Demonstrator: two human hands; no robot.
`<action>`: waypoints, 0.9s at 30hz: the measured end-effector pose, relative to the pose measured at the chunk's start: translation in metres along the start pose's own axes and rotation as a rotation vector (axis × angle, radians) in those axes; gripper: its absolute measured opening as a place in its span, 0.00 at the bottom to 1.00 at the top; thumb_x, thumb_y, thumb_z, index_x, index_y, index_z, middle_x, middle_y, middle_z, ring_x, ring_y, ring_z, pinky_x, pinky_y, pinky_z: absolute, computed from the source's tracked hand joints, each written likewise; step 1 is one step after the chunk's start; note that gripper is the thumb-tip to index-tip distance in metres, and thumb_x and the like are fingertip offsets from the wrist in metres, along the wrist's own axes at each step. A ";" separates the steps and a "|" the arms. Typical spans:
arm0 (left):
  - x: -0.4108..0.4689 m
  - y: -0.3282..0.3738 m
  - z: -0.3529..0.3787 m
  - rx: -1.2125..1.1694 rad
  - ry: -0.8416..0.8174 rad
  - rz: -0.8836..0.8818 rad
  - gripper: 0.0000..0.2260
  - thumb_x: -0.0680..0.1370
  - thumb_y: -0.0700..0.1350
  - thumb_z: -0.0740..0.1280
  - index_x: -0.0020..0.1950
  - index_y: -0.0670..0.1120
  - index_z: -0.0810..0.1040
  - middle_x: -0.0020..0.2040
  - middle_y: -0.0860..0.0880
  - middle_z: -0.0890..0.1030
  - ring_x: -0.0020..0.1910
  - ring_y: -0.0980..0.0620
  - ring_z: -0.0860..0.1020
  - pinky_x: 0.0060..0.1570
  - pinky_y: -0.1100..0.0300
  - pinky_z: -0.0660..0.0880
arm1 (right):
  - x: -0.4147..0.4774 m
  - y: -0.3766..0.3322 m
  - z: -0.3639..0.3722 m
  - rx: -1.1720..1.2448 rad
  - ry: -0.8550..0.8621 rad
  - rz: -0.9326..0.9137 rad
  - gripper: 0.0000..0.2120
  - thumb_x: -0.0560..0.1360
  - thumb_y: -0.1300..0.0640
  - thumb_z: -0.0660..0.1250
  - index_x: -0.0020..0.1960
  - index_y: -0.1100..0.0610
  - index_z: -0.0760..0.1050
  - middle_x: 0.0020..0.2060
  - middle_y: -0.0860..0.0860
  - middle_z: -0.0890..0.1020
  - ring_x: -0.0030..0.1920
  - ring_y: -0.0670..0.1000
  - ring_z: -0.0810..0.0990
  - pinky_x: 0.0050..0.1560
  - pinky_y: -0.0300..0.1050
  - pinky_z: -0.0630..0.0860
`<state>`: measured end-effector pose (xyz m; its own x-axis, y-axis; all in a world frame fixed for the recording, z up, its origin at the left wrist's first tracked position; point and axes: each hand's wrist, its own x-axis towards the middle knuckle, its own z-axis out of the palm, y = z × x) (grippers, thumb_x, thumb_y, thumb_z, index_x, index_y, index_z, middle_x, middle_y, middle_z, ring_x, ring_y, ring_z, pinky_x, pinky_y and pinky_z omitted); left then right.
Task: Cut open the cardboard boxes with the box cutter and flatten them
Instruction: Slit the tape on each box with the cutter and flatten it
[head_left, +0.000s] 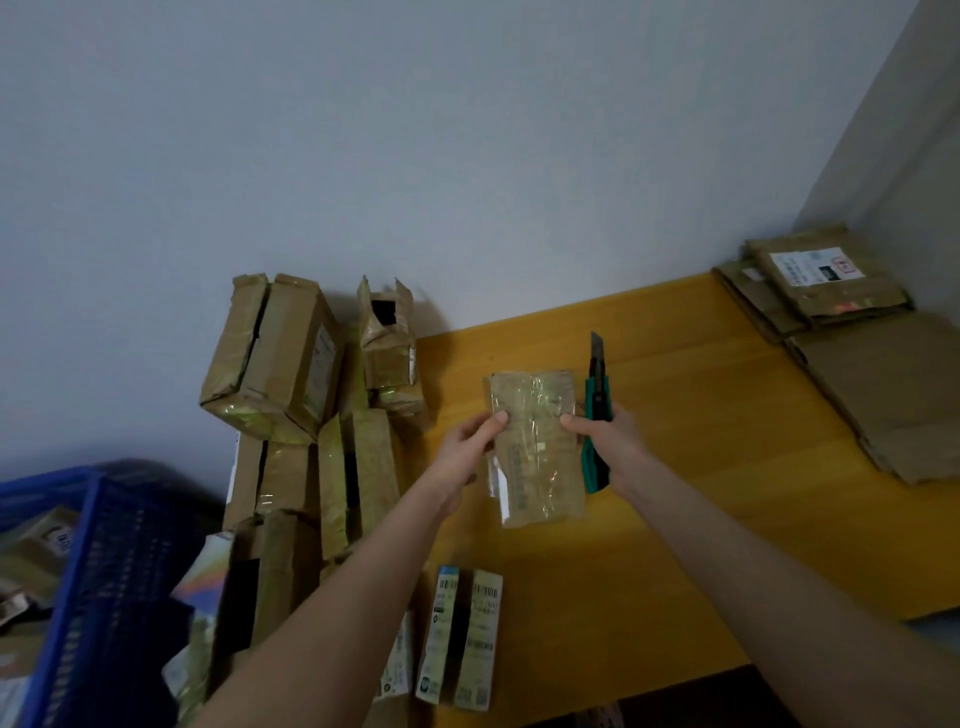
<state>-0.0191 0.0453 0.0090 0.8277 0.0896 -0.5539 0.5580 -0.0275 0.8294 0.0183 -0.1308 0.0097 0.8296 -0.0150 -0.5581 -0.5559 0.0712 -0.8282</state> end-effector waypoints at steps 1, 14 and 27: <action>-0.001 0.000 0.000 -0.003 -0.004 0.022 0.21 0.78 0.55 0.66 0.68 0.49 0.70 0.53 0.55 0.78 0.50 0.58 0.75 0.57 0.55 0.71 | 0.000 -0.001 -0.002 0.005 -0.005 0.003 0.22 0.73 0.62 0.72 0.65 0.57 0.70 0.51 0.51 0.78 0.47 0.50 0.77 0.39 0.43 0.73; 0.004 -0.005 -0.007 -0.072 -0.127 -0.118 0.40 0.66 0.57 0.72 0.75 0.57 0.59 0.59 0.50 0.77 0.57 0.51 0.76 0.54 0.48 0.71 | -0.001 0.000 -0.008 -0.044 -0.052 -0.089 0.18 0.74 0.58 0.71 0.62 0.55 0.71 0.51 0.49 0.78 0.48 0.48 0.78 0.41 0.41 0.74; 0.014 -0.015 0.005 -0.108 0.047 -0.065 0.36 0.74 0.49 0.73 0.77 0.55 0.57 0.58 0.47 0.80 0.55 0.48 0.78 0.62 0.42 0.71 | -0.045 -0.002 -0.020 -0.804 0.023 -0.469 0.09 0.79 0.50 0.62 0.57 0.52 0.73 0.40 0.48 0.79 0.37 0.47 0.79 0.37 0.44 0.80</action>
<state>-0.0155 0.0424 -0.0114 0.7850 0.1340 -0.6048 0.5986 0.0871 0.7963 -0.0192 -0.1504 0.0354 0.9821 0.1121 -0.1514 -0.0405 -0.6591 -0.7510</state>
